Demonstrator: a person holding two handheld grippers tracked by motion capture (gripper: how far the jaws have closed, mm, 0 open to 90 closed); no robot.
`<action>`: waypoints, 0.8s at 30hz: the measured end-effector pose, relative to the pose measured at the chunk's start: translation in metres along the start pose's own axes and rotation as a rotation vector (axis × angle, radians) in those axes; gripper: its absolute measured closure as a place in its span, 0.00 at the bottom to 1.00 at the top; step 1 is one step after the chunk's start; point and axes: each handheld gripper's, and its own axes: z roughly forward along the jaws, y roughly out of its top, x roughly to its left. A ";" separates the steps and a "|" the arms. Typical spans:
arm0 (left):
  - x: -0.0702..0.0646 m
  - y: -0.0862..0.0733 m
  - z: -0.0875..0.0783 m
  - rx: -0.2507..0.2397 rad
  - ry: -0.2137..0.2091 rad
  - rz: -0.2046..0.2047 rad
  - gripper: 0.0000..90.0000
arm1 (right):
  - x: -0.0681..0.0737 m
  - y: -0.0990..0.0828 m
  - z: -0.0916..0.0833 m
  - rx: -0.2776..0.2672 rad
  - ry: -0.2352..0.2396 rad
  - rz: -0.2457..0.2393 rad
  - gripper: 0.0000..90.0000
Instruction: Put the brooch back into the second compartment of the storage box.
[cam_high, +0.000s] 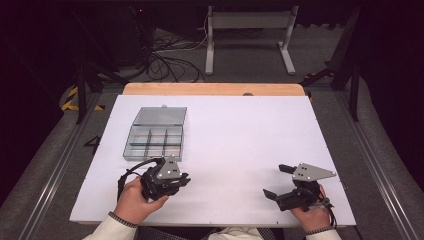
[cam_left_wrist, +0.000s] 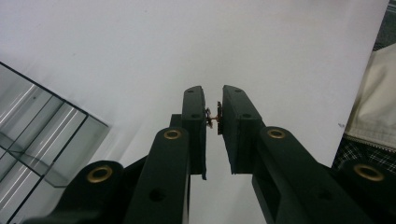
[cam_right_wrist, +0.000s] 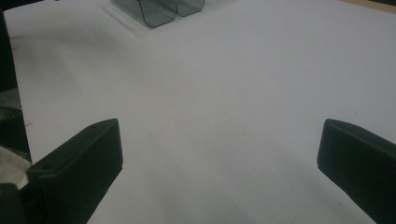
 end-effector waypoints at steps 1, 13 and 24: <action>0.000 0.000 0.000 0.000 0.000 0.000 0.88 | 0.000 0.000 0.000 0.000 0.000 0.000 0.01; 0.011 0.003 -0.007 -0.005 0.043 -0.013 0.88 | 0.000 0.000 0.001 0.003 0.003 -0.001 0.01; 0.024 0.007 -0.018 -0.011 0.082 -0.031 0.88 | 0.000 0.000 0.001 0.004 0.004 -0.001 0.01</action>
